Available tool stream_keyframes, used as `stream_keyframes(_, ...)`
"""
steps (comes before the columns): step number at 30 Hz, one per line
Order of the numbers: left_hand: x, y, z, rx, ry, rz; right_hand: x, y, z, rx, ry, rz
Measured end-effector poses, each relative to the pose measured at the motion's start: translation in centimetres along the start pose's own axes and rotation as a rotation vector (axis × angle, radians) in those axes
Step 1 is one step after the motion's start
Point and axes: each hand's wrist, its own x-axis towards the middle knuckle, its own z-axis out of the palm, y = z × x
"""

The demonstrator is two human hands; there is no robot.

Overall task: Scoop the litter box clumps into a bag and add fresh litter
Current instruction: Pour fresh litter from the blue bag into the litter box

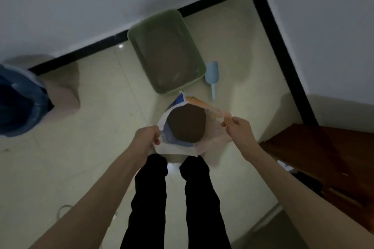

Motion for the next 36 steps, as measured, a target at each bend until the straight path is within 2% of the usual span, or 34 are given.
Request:
stream_keyframes(8,8.8,-0.5,2.4,-0.082,0.063,-0.009,9.2,1.8,2.9,-0.028,-0.034,0.02)
stream_keyframes(16,14.0,-2.6,3.1,-0.073,0.103,-0.059,12.2,4.6,5.8,0.096,-0.008,0.072)
stream_keyframes(18,14.5,-2.6,3.0,-0.014,0.067,-0.004,12.5,4.6,6.0,0.125,-0.001,0.061)
stream_keyframes(20,14.5,-3.1,2.9,0.15,0.105,0.059,12.1,4.8,5.9,0.181,0.008,0.074)
stream_keyframes(23,13.3,-5.3,2.9,0.494,0.23,0.269,10.7,6.2,5.8,0.251,0.019,0.111)
stream_keyframes(26,10.9,-8.2,3.1,0.747,0.331,0.639,9.6,7.9,6.3,0.314,0.049,0.12)
stream_keyframes(28,10.7,-10.1,3.3,1.052,0.388,0.905,9.4,9.0,6.9,0.339,0.086,0.111)
stream_keyframes(29,10.9,-10.8,3.5,1.19,0.355,0.987,9.4,9.4,7.1,0.34,0.101,0.108)
stream_keyframes(31,12.1,-11.8,3.8,1.403,0.236,1.064,9.6,9.8,7.5,0.368,0.126,0.09)
stream_keyframes(33,13.7,-12.2,4.1,1.516,0.163,1.092,9.9,9.9,7.7,0.427,0.152,0.059)
stream_keyframes(36,15.3,-12.1,4.6,1.562,0.192,1.205,9.6,10.5,8.3,0.517,0.181,-0.001)
